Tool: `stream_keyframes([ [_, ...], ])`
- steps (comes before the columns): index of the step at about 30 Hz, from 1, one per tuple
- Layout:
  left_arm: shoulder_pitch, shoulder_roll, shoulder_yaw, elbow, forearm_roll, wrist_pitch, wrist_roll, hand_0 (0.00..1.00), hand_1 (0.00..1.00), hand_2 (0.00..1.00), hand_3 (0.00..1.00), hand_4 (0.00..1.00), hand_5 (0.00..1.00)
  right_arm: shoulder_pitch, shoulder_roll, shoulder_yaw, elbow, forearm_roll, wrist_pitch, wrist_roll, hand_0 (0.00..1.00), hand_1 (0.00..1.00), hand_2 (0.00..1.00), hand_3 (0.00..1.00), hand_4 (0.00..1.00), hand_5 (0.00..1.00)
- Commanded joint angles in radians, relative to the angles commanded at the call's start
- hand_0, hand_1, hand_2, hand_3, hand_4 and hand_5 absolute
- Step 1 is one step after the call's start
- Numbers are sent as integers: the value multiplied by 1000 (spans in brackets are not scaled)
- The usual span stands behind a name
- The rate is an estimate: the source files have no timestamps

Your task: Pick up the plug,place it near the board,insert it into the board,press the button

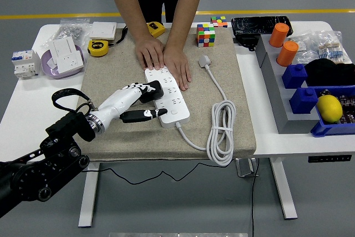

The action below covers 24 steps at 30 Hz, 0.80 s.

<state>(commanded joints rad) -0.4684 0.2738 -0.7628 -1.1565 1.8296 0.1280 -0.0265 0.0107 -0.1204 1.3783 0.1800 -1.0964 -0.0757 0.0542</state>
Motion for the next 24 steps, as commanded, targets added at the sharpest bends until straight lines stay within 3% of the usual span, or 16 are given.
stream_keyframes([
  [5, -6, -1, -2, -19, 10, 12, -8, 988, 965, 894, 849, 998, 998, -1, 0, 0, 0, 0, 0, 0, 951, 896, 840, 859, 998, 928],
  [24, -35, -14, 16, 52, 59, 12, -13, 994, 966, 898, 856, 998, 998, -1, -1, -2, 0, 3, 1, -1, 952, 897, 840, 859, 998, 930],
])
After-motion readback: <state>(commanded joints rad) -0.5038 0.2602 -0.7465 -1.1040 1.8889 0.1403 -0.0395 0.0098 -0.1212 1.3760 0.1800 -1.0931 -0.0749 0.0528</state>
